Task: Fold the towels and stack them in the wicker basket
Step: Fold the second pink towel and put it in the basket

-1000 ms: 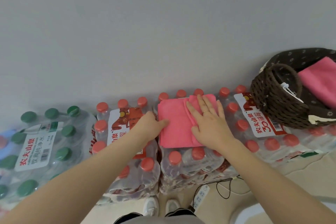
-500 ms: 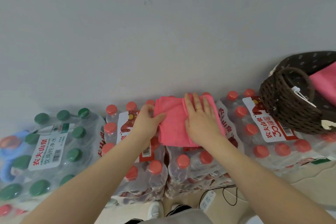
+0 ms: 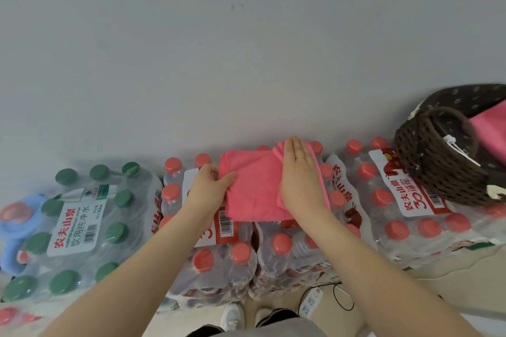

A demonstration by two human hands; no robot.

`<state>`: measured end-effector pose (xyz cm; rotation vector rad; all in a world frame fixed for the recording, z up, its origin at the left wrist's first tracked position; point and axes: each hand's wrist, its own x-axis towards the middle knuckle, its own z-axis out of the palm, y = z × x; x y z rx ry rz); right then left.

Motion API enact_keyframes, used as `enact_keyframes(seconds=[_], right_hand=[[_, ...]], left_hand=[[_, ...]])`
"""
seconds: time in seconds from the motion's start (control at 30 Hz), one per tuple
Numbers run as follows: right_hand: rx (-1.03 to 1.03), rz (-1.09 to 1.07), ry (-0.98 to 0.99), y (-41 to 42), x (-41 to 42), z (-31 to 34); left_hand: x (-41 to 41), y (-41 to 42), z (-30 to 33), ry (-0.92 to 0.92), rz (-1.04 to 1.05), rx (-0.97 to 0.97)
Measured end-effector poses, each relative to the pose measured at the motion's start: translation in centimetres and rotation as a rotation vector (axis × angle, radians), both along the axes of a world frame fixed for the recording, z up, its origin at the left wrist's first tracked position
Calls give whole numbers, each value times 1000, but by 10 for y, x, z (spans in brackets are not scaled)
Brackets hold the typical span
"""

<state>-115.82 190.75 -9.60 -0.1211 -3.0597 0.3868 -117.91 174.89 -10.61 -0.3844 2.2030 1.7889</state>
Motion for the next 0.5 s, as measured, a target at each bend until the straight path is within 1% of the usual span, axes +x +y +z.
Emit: enact_keyframes(seconds=[0.07,0.1,0.2,0.33,0.4,0.5], right_hand=[[5,7,3,0,-1,3],[25,26,-29,-1,-2,1],[38,75,-216,-2,-2,-9],[26,118,-331,-1,-6,-9],[20,110,-275,0,-6,-8],[48,57,-147,0,0,-4]], left_hand=[[0,0,-1,-20,-17,37],[0,-1,-1,-25,-22,52],[0,-3,2,-11,-38,100],[-2,5,9,11,-57,200],[-5,13,13,-8,-78,283],[-10,27,20,-6,-144,322]])
